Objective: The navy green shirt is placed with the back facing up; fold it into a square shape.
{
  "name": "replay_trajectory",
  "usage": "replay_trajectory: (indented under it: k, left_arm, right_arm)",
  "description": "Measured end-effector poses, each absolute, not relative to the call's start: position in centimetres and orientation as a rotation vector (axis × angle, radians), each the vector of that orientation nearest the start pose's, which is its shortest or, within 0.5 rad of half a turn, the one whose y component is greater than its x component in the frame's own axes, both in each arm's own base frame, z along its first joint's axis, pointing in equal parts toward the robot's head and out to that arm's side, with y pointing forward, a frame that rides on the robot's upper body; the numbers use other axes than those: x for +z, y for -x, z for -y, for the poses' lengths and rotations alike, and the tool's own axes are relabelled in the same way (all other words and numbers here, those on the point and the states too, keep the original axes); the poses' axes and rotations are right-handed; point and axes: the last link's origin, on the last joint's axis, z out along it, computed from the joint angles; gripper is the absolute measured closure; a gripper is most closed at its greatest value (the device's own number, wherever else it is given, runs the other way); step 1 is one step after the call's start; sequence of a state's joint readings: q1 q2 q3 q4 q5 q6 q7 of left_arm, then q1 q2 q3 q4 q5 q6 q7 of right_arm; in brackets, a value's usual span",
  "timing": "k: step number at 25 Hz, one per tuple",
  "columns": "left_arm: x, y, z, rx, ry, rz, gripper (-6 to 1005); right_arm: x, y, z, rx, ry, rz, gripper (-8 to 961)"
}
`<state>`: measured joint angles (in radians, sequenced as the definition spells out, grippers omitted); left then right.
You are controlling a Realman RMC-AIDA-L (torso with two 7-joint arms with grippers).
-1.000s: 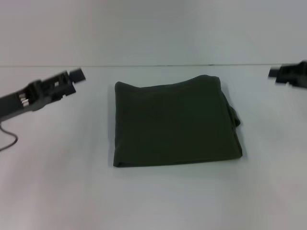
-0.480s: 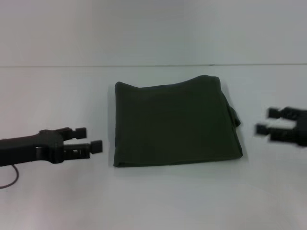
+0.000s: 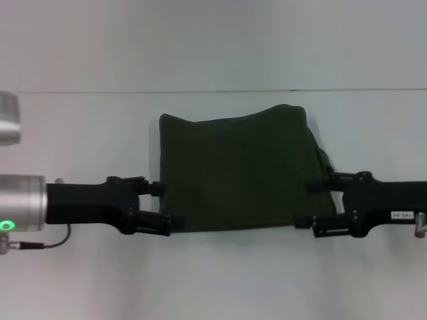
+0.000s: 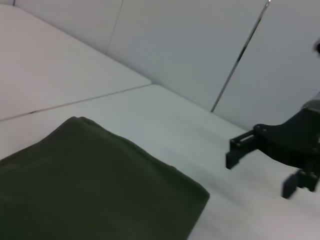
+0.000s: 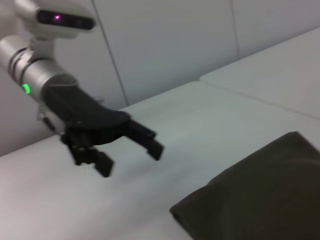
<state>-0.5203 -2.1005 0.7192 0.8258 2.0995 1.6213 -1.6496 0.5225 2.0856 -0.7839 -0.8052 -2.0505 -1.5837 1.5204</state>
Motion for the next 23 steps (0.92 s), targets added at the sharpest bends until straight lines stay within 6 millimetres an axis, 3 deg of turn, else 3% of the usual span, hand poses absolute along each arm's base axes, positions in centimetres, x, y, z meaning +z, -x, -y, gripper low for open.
replay_trajectory:
  k: [12, 23]
  left_arm:
    - [-0.9, 24.2, -32.9, -0.569, 2.816, 0.772, 35]
    - [-1.0, 24.2, -33.2, -0.575, 2.790, 0.784, 35]
  right_arm:
    - [0.1, -25.7, -33.3, 0.549, 2.781, -0.669, 75]
    - [0.1, -25.6, -33.8, 0.535, 2.768, -0.657, 76]
